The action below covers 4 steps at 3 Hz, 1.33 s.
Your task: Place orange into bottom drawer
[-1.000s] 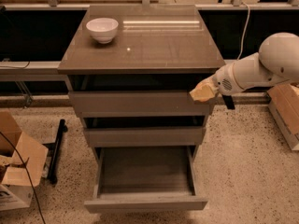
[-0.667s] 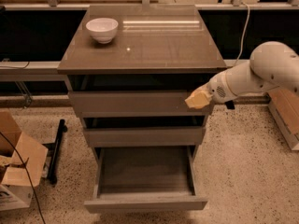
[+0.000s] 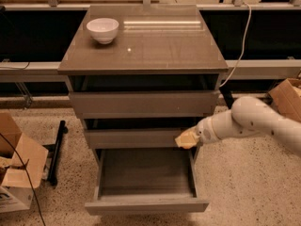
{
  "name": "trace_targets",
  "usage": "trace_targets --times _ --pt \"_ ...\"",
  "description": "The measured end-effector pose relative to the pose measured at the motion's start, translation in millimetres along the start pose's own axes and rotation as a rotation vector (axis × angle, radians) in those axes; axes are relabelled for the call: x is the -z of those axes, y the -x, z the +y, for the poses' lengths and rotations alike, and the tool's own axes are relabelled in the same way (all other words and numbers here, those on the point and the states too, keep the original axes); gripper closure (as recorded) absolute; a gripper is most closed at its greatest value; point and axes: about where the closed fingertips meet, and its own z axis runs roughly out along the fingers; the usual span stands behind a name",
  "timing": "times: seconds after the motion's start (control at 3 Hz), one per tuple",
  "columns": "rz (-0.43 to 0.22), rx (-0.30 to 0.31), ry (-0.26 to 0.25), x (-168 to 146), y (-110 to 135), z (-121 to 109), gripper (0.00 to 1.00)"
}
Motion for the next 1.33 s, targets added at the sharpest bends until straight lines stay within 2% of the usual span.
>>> trace_targets --times 0.33,0.67,1.0,1.33 --pt "-0.031 -0.127 0.097 -83.1 -65.7 -8.2 1.0" --pt "-0.022 -0.141 0.113 -92.2 -75.0 -6.6 1.0" --pt "-0.011 -0.13 0.104 -113.2 -77.4 -6.8 1.0" --pt "-0.087 -0.119 0.168 -161.4 -68.2 -10.9 1.0"
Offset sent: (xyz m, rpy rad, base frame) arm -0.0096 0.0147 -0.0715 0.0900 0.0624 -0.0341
